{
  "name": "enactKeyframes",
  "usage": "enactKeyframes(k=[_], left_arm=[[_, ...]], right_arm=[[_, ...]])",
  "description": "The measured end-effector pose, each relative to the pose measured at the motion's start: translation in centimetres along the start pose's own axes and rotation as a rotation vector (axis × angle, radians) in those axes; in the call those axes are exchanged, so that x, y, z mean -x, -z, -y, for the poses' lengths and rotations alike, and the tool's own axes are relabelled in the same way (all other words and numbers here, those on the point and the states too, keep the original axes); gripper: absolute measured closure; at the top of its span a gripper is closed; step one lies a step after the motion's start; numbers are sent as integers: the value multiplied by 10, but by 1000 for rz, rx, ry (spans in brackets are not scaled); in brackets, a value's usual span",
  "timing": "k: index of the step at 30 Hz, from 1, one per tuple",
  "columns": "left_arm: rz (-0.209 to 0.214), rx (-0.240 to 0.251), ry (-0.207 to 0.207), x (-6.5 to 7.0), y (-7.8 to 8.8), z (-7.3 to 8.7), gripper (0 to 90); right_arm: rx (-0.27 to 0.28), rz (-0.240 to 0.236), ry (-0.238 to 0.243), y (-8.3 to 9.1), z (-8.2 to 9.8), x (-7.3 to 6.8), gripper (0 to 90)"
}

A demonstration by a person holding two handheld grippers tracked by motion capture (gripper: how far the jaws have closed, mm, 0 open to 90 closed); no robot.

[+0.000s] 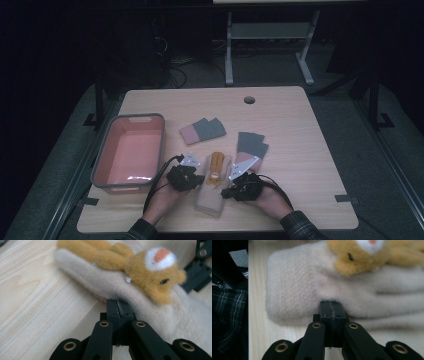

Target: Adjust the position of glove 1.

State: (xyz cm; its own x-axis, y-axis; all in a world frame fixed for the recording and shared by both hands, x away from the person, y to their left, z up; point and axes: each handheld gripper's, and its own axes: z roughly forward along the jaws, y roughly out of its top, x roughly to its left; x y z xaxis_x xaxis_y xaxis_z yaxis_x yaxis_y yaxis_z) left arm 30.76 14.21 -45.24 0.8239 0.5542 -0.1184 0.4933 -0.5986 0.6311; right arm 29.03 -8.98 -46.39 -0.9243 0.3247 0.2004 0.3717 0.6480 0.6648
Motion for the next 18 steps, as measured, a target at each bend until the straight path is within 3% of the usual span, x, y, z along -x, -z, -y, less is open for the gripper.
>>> enactKeyframes(k=[9, 10, 18], left_arm=[[8, 11, 16, 1, -5, -4, 895], [6, 4, 0, 1, -5, -5, 894], [-5, 10, -8, 1, -4, -7, 891]], right_arm=[[2, -46, 71, -16, -10, -13, 900], [4, -48, 72, -17, -10, -14, 900], [9, -49, 82, -17, -11, -17, 900]])
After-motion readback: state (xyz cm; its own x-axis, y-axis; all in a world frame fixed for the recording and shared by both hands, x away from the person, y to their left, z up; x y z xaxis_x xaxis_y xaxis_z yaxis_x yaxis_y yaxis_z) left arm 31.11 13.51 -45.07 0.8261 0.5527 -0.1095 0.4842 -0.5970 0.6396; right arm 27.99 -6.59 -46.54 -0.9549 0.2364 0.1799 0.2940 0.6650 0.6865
